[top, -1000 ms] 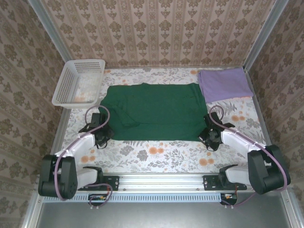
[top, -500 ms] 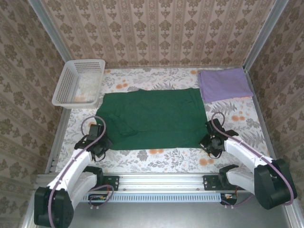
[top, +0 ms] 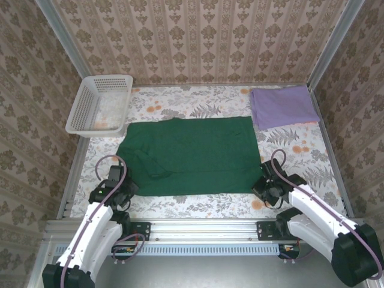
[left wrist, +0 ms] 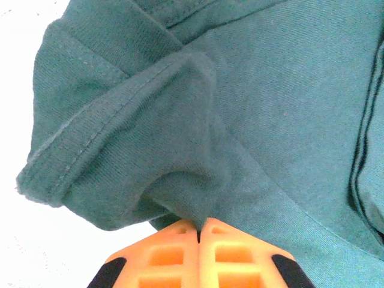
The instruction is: Fold and stack the t-shirts
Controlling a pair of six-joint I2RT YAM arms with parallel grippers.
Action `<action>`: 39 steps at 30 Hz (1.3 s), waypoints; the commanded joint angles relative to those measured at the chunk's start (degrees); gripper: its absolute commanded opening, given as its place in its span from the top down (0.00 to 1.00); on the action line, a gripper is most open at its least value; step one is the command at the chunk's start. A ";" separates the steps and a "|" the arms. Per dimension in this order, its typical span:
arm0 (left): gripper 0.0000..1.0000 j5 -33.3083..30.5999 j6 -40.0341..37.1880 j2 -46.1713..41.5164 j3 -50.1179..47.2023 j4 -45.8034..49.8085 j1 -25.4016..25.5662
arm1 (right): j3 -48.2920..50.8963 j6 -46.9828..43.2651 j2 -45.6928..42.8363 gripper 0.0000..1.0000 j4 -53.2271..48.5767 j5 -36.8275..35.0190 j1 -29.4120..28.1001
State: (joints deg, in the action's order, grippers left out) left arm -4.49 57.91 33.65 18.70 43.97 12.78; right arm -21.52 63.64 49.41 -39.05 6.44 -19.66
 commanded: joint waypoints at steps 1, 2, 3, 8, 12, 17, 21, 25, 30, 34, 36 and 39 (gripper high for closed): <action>0.85 -1.01 2.09 -2.31 -0.82 5.26 -0.28 | 0.69 2.60 -2.06 0.85 -4.36 0.08 -0.38; 0.74 -1.42 2.16 -2.99 -0.48 6.17 -0.46 | 0.61 2.55 -2.24 0.80 -4.69 0.05 -0.38; 0.68 -1.60 2.00 -3.62 -0.29 6.55 -0.54 | 0.39 2.57 -2.45 0.76 -5.23 -0.06 -0.38; 0.52 -1.63 0.60 -4.08 3.35 5.63 -1.00 | -2.29 1.70 -6.43 0.59 -8.28 -2.82 -0.38; 0.42 0.73 -5.30 0.10 10.69 2.37 -1.09 | -5.89 -1.77 -6.65 0.55 -5.59 -3.73 -0.71; 0.38 15.72 -8.21 12.60 14.87 -6.13 -0.50 | -7.66 -9.43 3.11 0.53 16.78 2.88 -3.96; 0.36 20.79 -4.25 18.60 14.78 -10.65 1.06 | -12.54 -16.26 15.44 0.49 25.99 4.11 -7.57; 0.38 17.62 -2.45 21.29 17.00 -10.01 4.17 | -15.09 -20.81 23.64 0.49 32.39 5.60 -10.27; 0.41 14.86 -0.99 25.24 18.46 -8.33 6.53 | -13.29 -22.20 27.30 0.47 38.61 6.60 -10.93; 0.44 12.32 1.25 28.33 18.34 -9.53 9.67 | -12.30 -23.15 27.69 0.45 40.15 7.44 -10.93; 0.45 10.72 1.70 29.51 18.47 -9.51 10.79 | -11.34 -22.97 27.43 0.44 41.51 7.19 -10.97; 0.51 9.25 1.90 30.44 17.88 -9.92 11.22 | -10.65 -22.72 27.47 0.44 42.75 7.19 -11.01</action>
State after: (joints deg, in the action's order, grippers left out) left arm 7.77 58.33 63.48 35.99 34.20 23.59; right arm -33.32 41.95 77.12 0.64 12.53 -30.33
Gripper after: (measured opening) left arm 0.499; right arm 0.554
